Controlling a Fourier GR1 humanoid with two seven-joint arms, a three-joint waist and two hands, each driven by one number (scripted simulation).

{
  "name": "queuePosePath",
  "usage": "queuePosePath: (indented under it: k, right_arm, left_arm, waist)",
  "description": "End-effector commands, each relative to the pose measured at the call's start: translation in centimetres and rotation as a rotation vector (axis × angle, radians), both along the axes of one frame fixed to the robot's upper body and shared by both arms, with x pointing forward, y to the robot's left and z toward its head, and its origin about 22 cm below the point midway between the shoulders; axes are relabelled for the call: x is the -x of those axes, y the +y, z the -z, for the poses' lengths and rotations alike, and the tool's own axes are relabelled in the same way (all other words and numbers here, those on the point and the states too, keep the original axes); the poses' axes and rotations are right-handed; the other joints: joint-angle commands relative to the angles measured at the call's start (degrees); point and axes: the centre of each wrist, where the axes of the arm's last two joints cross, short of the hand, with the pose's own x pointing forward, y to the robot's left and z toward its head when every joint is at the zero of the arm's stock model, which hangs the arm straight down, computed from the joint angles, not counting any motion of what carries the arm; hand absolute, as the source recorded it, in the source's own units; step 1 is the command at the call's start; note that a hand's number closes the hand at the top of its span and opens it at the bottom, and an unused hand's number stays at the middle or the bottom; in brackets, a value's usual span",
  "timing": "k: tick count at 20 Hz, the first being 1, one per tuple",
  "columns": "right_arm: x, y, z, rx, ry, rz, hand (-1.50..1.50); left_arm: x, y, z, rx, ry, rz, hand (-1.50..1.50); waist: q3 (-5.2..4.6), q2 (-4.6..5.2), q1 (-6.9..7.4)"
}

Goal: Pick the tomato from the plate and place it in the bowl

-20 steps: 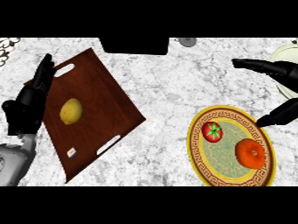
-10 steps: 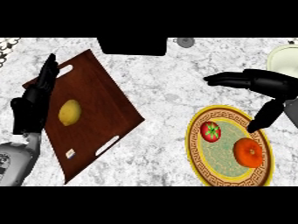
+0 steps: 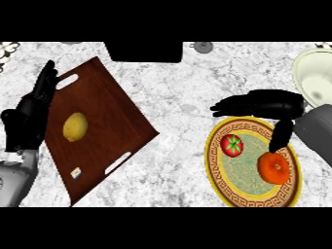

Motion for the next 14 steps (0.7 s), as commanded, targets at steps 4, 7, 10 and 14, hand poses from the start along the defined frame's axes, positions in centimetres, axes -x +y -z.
queuePosePath:
  k: [4, 7, 10, 14]
  right_arm:
    - [0.3, 1.5, 3.8, 0.139, 0.044, -0.079, -1.5]
    - [-0.1, 2.6, 3.8, 0.156, 0.037, -0.068, -1.5]
    - [-0.3, 1.4, 4.7, 0.126, 0.062, -0.048, -1.5]
    - [-0.6, 2.6, 6.1, 0.148, 0.06, -0.066, -1.5]
  left_arm:
    - [-0.2, 0.2, 1.2, 0.005, 0.004, -0.02, 0.0]
    - [0.7, -0.4, 0.7, 0.019, 0.025, -0.016, 0.0]
    - [1.4, 0.2, 2.0, 0.011, 0.007, -0.017, 0.0]
    - [0.5, -1.2, 2.1, -0.003, 0.009, -0.017, 0.0]
  waist:
    - [-0.03, -0.14, -1.04]
    - [-0.02, -0.27, -0.94]
    - [-0.02, -0.21, -0.8]
    - [-0.02, -0.16, -0.95]
